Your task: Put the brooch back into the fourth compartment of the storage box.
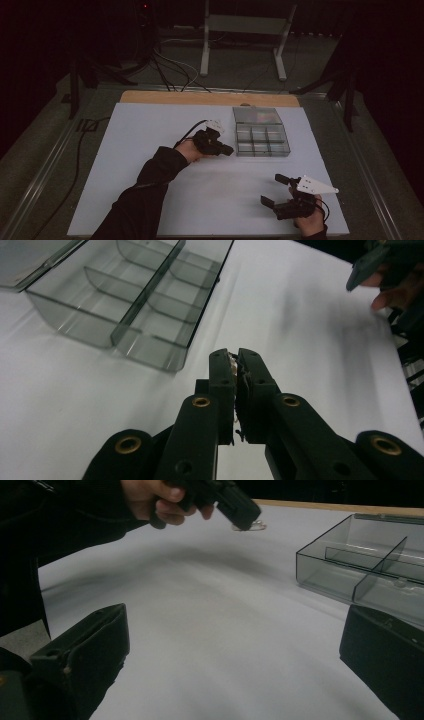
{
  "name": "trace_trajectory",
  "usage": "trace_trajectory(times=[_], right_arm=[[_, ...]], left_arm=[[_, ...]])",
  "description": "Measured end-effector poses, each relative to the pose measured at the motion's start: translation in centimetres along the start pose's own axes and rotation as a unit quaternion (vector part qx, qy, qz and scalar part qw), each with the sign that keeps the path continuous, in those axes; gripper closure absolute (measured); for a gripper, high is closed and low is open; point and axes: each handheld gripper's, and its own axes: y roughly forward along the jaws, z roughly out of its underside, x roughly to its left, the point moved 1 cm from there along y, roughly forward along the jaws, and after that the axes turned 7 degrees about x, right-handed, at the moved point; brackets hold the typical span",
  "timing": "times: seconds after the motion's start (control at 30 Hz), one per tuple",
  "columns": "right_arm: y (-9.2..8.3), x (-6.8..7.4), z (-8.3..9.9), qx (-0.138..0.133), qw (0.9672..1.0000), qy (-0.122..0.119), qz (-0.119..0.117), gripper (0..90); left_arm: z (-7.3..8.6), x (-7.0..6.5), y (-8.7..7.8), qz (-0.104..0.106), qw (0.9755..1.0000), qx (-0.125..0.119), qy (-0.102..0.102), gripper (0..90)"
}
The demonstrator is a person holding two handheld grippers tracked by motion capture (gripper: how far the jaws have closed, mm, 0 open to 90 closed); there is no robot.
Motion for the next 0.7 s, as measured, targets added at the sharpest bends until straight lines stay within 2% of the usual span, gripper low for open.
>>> trace_trajectory(times=[0.17,0.27,0.5,0.7], right_arm=[[0.0,0.0,0.0,0.001,1.0000,-0.001,0.001,0.0],[0.0,0.0,0.0,0.001,1.0000,0.000,0.000,0.0],[0.0,0.1,0.0,0.001,1.0000,-0.002,-0.002,0.0],[-0.1,0.0,0.0,-0.001,1.0000,0.000,-0.003,0.0]], left_arm=[[-0.8,0.3,0.8,-0.002,0.9999,0.012,0.003,88.2],[-1.5,0.4,1.3,0.003,1.0000,0.009,-0.001,88.2],[-2.9,0.7,2.7,-0.006,0.9998,0.016,0.008,88.2],[-3.8,1.3,3.5,-0.014,0.9997,0.019,0.006,88.1]])
